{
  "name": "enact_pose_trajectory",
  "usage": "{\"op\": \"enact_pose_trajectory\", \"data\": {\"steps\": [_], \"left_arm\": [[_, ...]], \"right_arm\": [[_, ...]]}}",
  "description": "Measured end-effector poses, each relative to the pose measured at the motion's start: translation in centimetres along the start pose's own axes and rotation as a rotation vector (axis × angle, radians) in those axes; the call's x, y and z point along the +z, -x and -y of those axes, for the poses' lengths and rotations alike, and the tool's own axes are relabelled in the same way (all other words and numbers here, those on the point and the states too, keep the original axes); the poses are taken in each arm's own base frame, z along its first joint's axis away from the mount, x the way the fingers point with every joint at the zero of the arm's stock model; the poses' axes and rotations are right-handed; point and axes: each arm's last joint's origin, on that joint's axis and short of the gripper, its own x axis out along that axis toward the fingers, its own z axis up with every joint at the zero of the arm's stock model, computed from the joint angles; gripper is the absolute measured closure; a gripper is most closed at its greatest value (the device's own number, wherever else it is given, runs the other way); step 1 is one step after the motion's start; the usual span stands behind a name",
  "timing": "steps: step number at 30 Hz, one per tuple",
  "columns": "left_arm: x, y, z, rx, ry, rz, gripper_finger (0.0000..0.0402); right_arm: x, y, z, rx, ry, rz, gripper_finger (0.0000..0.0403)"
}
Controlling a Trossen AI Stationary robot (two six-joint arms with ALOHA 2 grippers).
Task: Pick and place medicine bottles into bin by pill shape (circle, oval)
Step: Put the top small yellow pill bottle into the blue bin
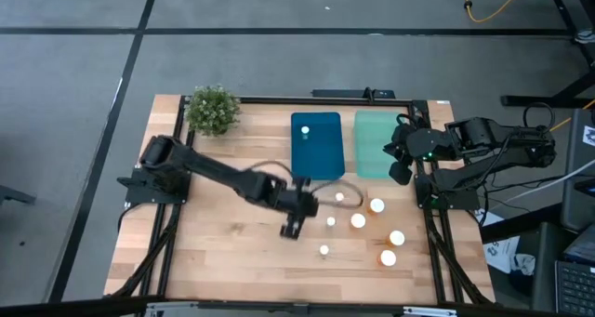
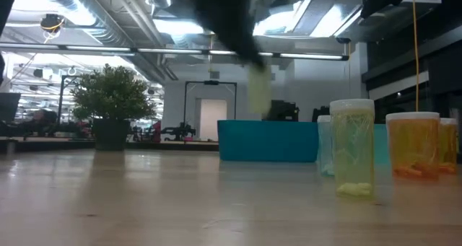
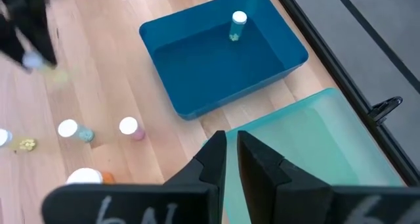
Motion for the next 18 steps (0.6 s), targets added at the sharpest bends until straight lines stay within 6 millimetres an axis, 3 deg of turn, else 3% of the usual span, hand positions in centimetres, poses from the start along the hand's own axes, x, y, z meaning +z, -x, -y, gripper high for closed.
{"op": "enact_pose_trajectory", "data": {"steps": [3, 7, 13, 18], "left_arm": [[1.7, 2.3, -3.1, 0.161, -0.061, 0.033, 0.0317], [2.9, 3.2, -9.5, 0.239, 0.000, 0.088, 0.0317], [-0.1, -1.3, -19.0, 0.222, 0.158, 0.062, 0.0317], [-2.1, -4.3, -23.9, 0.219, 0.225, 0.055, 0.0317]], "right_arm": [[0.0, 0.0, 0.0, 0.000, 0.005, 0.000, 0.0360], [0.0, 0.0, 0.0, 0.000, 0.008, 0.000, 0.0360], [0.0, 0.0, 0.0, -0.004, 0.032, -0.003, 0.0360], [-0.1, 0.0, 0.1, -0.007, 0.036, -0.013, 0.0360]]}}
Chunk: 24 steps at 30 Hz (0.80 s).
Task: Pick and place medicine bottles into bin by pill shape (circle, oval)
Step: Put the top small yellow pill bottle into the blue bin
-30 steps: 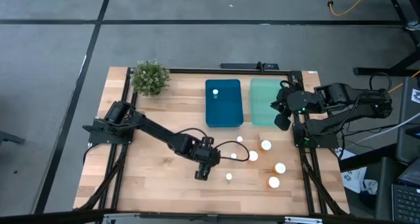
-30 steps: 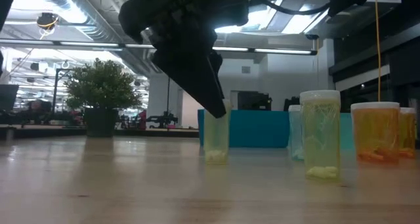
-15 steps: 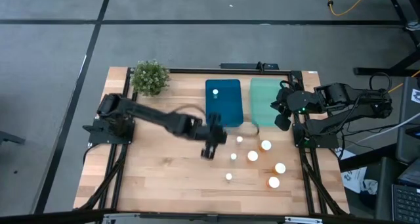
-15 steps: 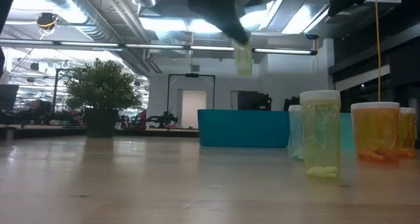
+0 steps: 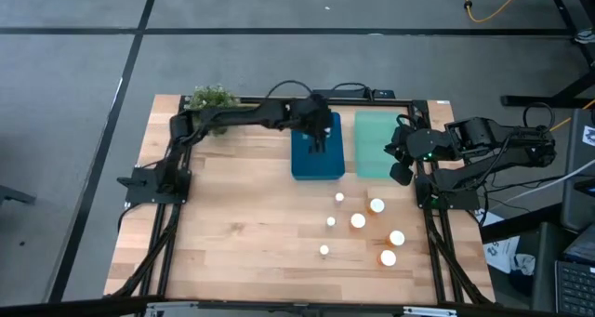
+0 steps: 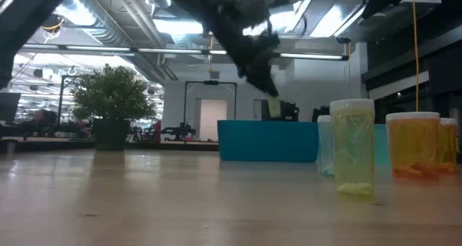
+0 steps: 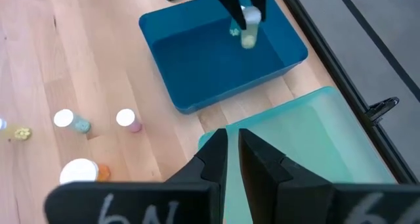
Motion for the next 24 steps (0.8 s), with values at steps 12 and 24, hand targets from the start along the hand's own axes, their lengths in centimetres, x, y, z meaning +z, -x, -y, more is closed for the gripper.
{"op": "enact_pose_trajectory", "data": {"steps": [12, 24], "left_arm": [[-2.3, -4.2, -4.0, -0.037, 0.075, -0.088, 0.0317], [-3.3, -4.6, -3.1, -0.092, 0.076, -0.179, 0.0316]], "right_arm": [[-0.1, 0.0, 0.0, -0.002, 0.004, -0.008, 0.0360], [-0.1, 0.0, 0.0, -0.003, 0.005, -0.006, 0.0360]]}}
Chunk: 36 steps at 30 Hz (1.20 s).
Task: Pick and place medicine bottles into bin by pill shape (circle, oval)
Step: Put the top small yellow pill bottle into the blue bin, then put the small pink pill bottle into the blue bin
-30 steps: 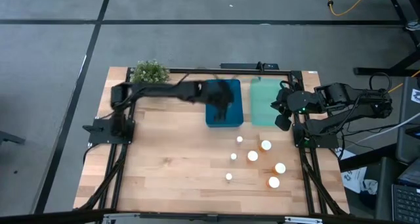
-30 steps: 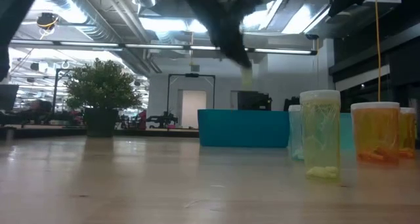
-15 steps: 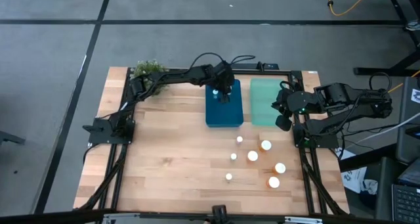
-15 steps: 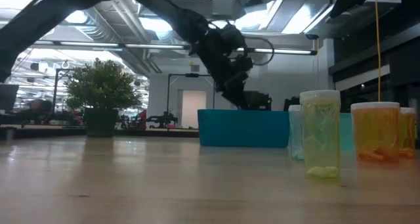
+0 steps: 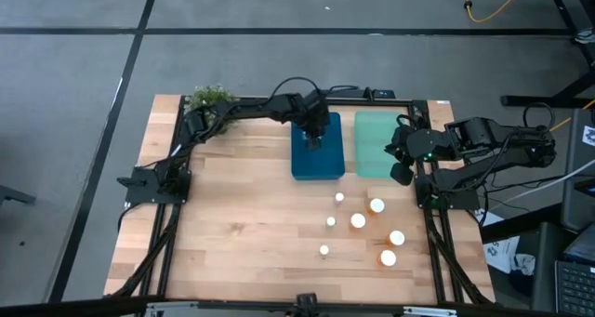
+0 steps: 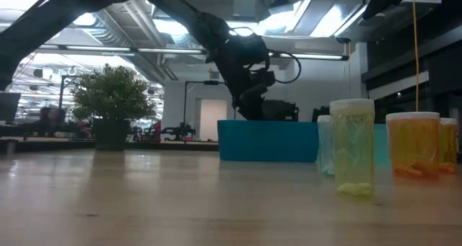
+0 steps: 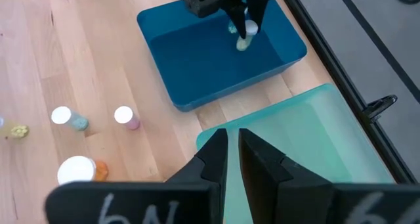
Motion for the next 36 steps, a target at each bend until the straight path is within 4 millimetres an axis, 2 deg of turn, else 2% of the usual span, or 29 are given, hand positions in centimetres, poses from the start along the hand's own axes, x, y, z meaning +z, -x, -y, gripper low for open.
{"op": "enact_pose_trajectory", "data": {"steps": [6, 17, 24, 27, 31, 36], "left_arm": [[0.1, -0.4, 0.7, -0.004, -0.010, 0.003, 0.0304], [0.0, -0.4, 0.6, -0.002, -0.005, -0.004, 0.0246], [0.1, -0.3, 0.9, -0.004, -0.013, -0.002, 0.0228], [0.8, 0.4, 1.1, -0.001, -0.022, 0.027, 0.0226], [2.8, 2.0, 1.9, -0.005, -0.045, 0.094, 0.0226], [5.2, 4.9, 4.5, -0.045, -0.075, 0.089, 0.0225]], "right_arm": [[0.0, 0.0, 0.0, 0.001, -0.001, 0.000, 0.0360], [0.0, 0.0, 0.0, 0.001, -0.001, 0.000, 0.0360], [0.0, 0.0, 0.0, 0.002, -0.001, 0.000, 0.0360], [0.0, 0.0, 0.0, 0.002, -0.002, 0.000, 0.0360], [0.0, 0.0, 0.0, 0.002, -0.002, -0.001, 0.0360], [-0.1, 0.0, 0.0, -0.001, -0.006, -0.010, 0.0360]]}}
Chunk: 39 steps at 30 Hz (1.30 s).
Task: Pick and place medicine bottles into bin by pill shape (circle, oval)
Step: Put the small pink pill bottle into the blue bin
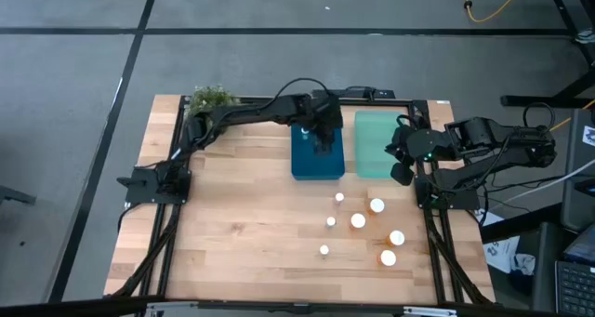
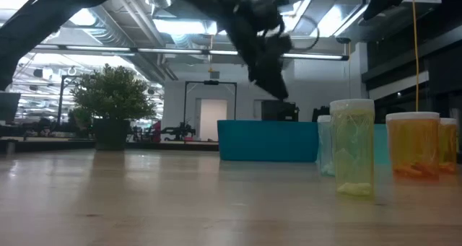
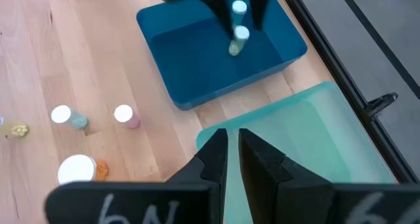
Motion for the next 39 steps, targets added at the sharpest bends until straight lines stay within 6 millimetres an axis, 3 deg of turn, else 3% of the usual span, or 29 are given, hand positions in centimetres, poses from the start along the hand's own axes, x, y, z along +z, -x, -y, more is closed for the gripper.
{"op": "enact_pose_trajectory", "data": {"steps": [6, 11, 19, 23, 29, 39], "left_arm": [[1.3, 3.0, 5.3, -0.096, -0.072, -0.135, 0.0225], [0.3, 3.6, 10.3, -0.182, -0.188, -0.283, 0.0225], [-0.5, 2.1, 16.0, -0.215, -0.302, -0.248, 0.0225], [-2.3, -0.7, 16.9, -0.175, -0.320, -0.229, 0.0225], [-3.3, -3.3, 17.2, -0.152, -0.304, -0.095, 0.0225], [-3.6, -4.5, 17.3, -0.143, -0.295, 0.002, 0.0225]], "right_arm": [[-0.7, 0.2, 0.4, -0.023, -0.037, -0.052, 0.0360], [-1.8, 1.1, 1.1, -0.021, -0.084, -0.102, 0.0360], [-3.9, 3.5, 2.5, 0.058, -0.213, -0.072, 0.0360], [-4.4, 4.2, 3.0, 0.077, -0.263, -0.038, 0.0360], [-4.4, 4.5, 3.2, 0.096, -0.278, -0.008, 0.0360], [-4.0, 4.2, 2.8, 0.101, -0.281, -0.001, 0.0360]]}}
